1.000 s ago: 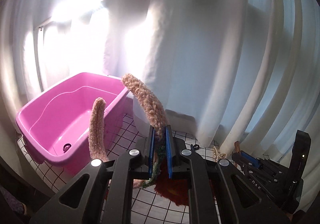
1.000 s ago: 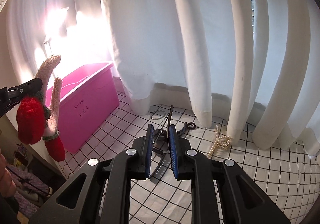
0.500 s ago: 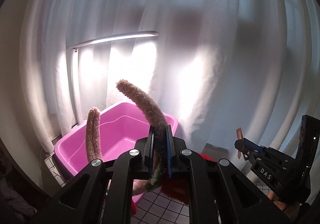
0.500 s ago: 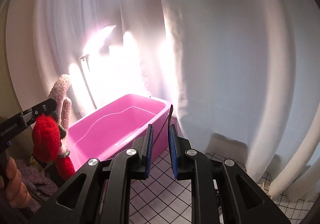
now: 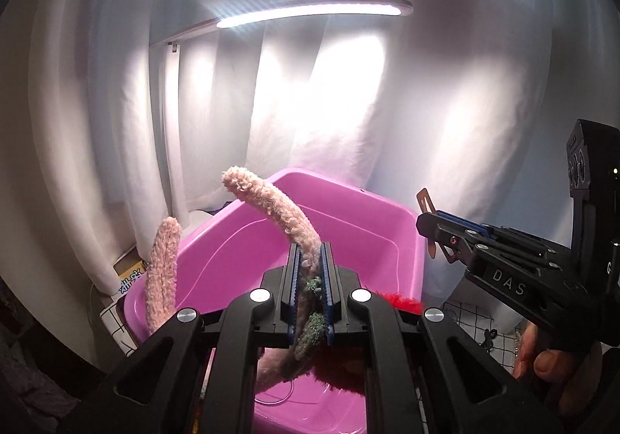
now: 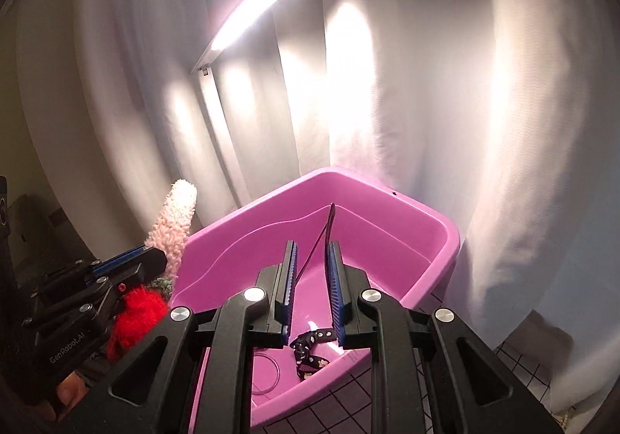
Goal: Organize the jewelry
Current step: 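Lift and carry the headband and hairpin over the pink tub with both tools, then open the left tool to drop the headband while the right tool releases the hairpin, then withdraw both tools from the tub toward the watch and pearl clip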
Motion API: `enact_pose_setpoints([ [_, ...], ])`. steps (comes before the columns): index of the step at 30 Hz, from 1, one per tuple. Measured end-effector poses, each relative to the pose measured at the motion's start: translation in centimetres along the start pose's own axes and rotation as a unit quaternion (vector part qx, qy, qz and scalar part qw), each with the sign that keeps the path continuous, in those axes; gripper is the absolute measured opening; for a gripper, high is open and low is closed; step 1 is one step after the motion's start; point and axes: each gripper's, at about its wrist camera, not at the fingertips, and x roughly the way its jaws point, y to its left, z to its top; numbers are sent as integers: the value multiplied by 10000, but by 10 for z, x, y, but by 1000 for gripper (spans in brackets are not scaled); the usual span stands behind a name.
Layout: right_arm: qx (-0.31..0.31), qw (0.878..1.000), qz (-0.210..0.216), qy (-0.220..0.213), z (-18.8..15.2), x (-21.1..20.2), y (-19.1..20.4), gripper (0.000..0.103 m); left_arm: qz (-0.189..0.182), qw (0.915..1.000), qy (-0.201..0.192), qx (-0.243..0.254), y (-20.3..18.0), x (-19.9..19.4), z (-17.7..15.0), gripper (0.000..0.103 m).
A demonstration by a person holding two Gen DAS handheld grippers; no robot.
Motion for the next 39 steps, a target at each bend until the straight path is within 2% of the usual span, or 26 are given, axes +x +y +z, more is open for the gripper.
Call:
enact_pose_setpoints([
  [10, 65, 9948, 113, 1013, 4, 81, -10, 16, 76, 9967, 786, -165, 22, 58, -9, 11],
  [17, 118, 9894, -34, 1445, 1, 112, -19, 16, 124, 9918, 1240, -273, 29, 88, -11, 11],
  [22, 116, 9861, -164, 1648, 2, 119, -22, 16, 144, 9861, 1619, -345, 33, 111, -10, 12],
  [24, 111, 9850, -223, 1707, 2, 121, -24, 18, 181, 9835, 1775, -300, 33, 117, -10, 17],
  [26, 103, 9839, -283, 1760, 2, 123, -24, 20, 186, 9818, 1861, -322, 34, 120, -11, 32],
  [28, 109, 9827, -368, 1809, 3, 126, -26, 24, 209, 9821, 1835, -366, 35, 120, -10, 66],
  [29, 125, 9828, -390, 1801, 2, 125, -27, 29, 203, 9832, 1772, -383, 35, 118, -8, 70],
  [31, 137, 9833, -406, 1767, 2, 123, -29, 31, 206, 9852, 1665, -352, 34, 114, -6, 72],
  [36, 128, 9838, -404, 1744, 3, 120, -29, 31, 318, 9844, 1695, -359, 33, 111, -9, 75],
  [39, 156, 9840, -408, 1726, 3, 119, -31, 36, 315, 9845, 1673, -427, 32, 109, -7, 79],
])
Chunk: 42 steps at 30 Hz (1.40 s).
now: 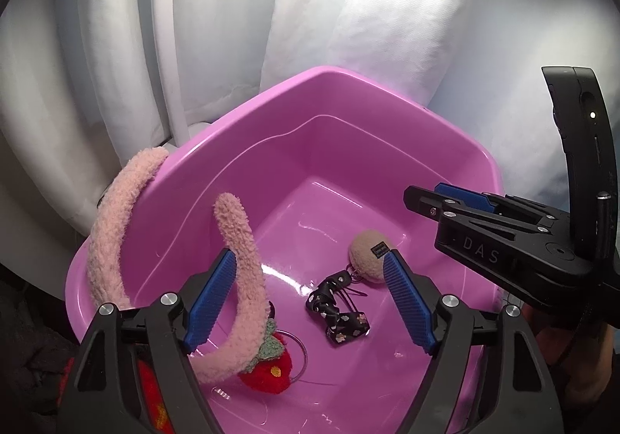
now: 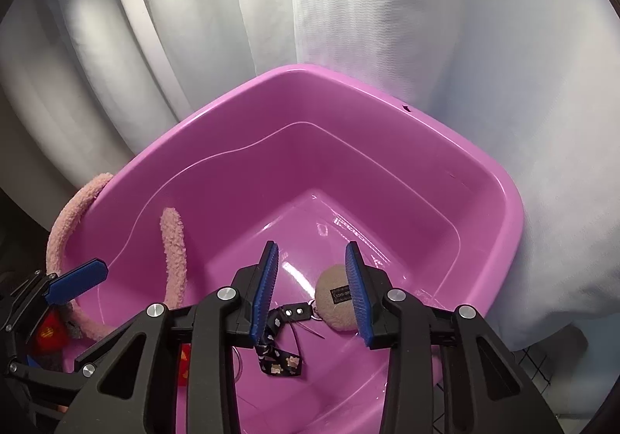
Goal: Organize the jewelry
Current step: 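Withdraw both tools from the tub toward the watch and pearl clip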
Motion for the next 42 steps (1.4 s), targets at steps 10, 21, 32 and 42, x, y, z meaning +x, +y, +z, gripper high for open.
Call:
enact_pose_setpoints([
  [10, 66, 9998, 89, -147, 0, -14, -5, 37, -34, 9997, -228, -30, -5, -16, -2, 83],
  [21, 102, 9991, 192, -368, -8, -36, -2, 38, -63, 9991, -415, 7, -8, -36, -8, 83],
  [32, 48, 9978, 145, -650, -20, -66, 6, 40, -117, 9983, -567, 24, -2, -57, -16, 83],
  [42, 313, 9937, 148, -1069, -54, -98, 12, 47, -161, 9973, -698, 148, 1, -77, -34, 83],
])
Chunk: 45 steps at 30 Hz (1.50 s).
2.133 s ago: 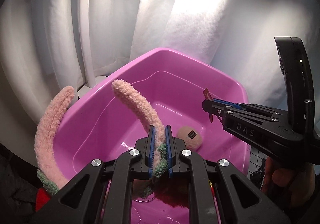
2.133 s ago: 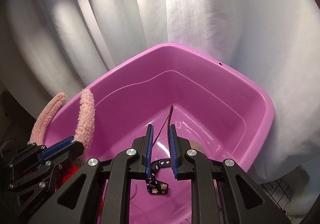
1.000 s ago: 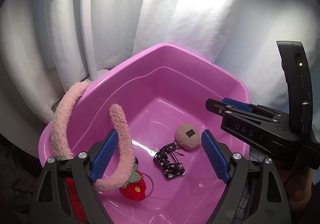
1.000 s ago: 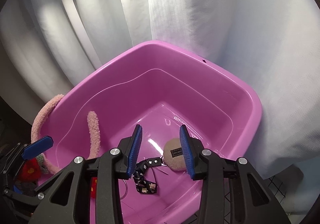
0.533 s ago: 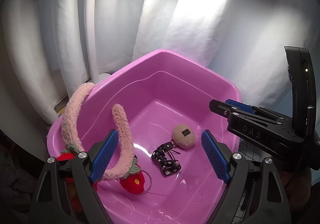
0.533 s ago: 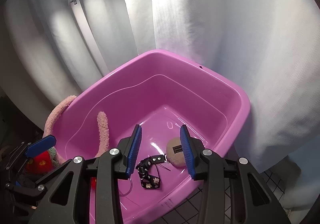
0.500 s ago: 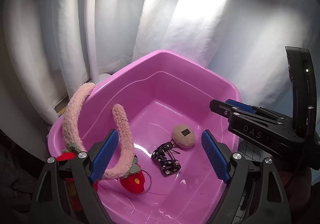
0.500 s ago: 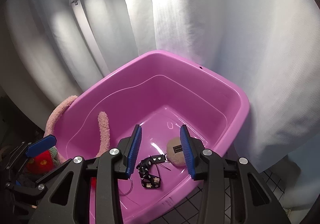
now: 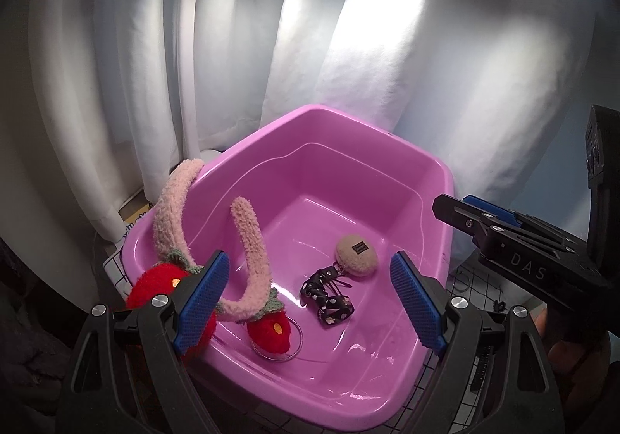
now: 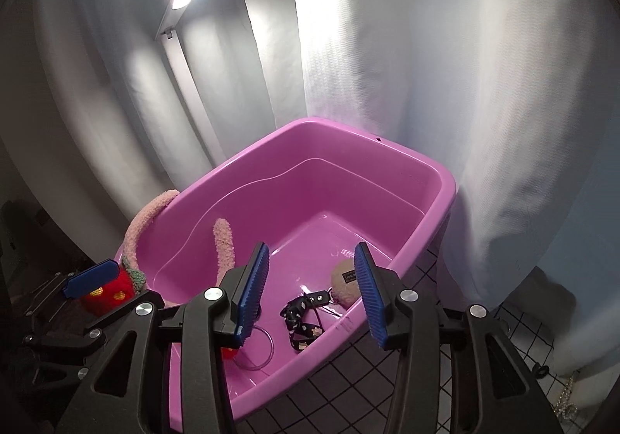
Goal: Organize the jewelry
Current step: 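Withdraw both tools from the tub toward the watch and pearl clip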
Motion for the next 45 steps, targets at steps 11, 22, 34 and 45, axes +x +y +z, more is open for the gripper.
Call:
enact_pose_setpoints([
  [11, 482, 9980, -298, -278, -69, -57, -20, 57, -307, 9992, -111, 213, -21, -16, -26, 83],
  [22, 1104, 9877, -1102, -80, -163, -126, -88, 61, -1059, 9906, -96, 865, -102, -30, -67, 90],
  [34, 1431, 9752, -1645, 372, -234, -174, -182, 63, -885, 9927, 177, 803, -183, -17, -114, 94],
  [45, 1251, 9807, -1373, 619, -268, -180, -257, 64, -93, 9973, 503, 520, -235, 11, -164, 94],
])
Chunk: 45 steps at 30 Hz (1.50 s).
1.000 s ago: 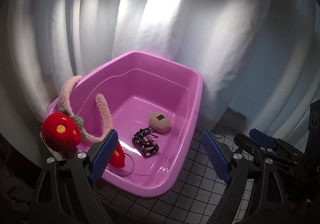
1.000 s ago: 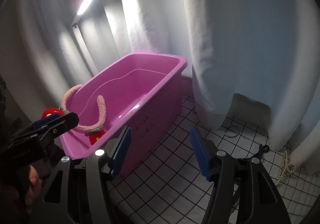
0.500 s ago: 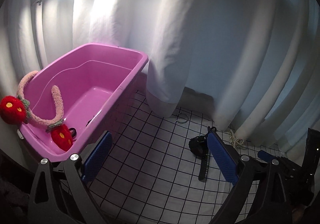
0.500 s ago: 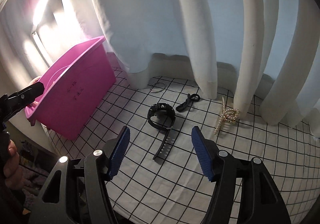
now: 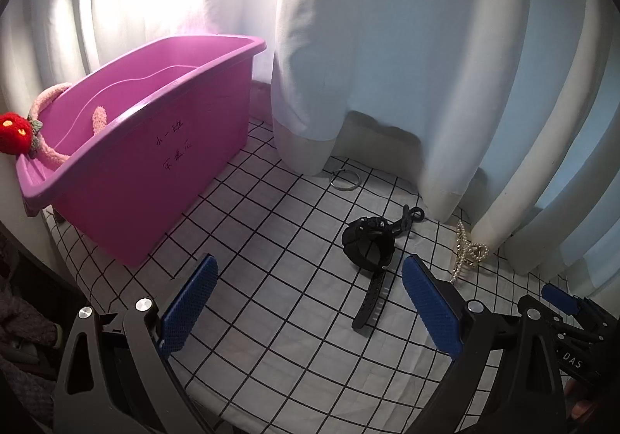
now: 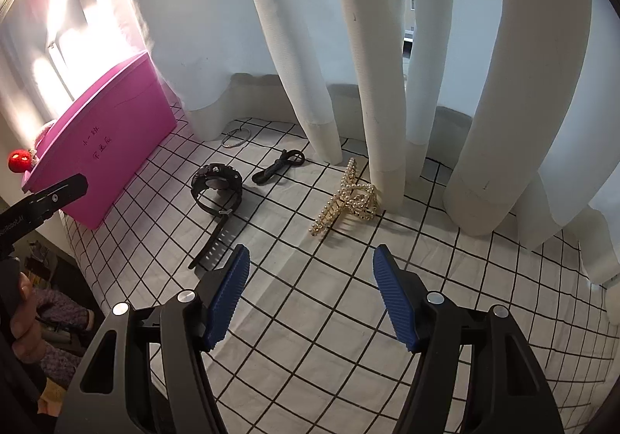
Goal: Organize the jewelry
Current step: 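Withdraw both tools from the tub toward the watch and pearl clip, then grasp the black wristwatch with the left tool while the right tool grasps the pearl claw clip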
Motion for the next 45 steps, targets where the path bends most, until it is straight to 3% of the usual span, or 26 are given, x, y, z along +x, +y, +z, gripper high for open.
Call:
enact_pose_setpoints([
  [9, 207, 9983, 385, 388, 4, 40, -29, 64, 440, 9980, 313, -337, -11, 27, -18, 94],
  [12, 289, 9980, 399, 395, 6, 51, -29, 64, 411, 9977, 432, -323, -12, 43, -17, 94],
  [26, 830, 9963, -76, 210, 11, 97, -26, 64, 19, 9972, 748, -32, -33, 133, -7, 94],
  [45, 1211, 9868, -1024, 326, 26, 155, -17, 64, 39, 9967, 769, 249, -28, 178, -1, 94],
])
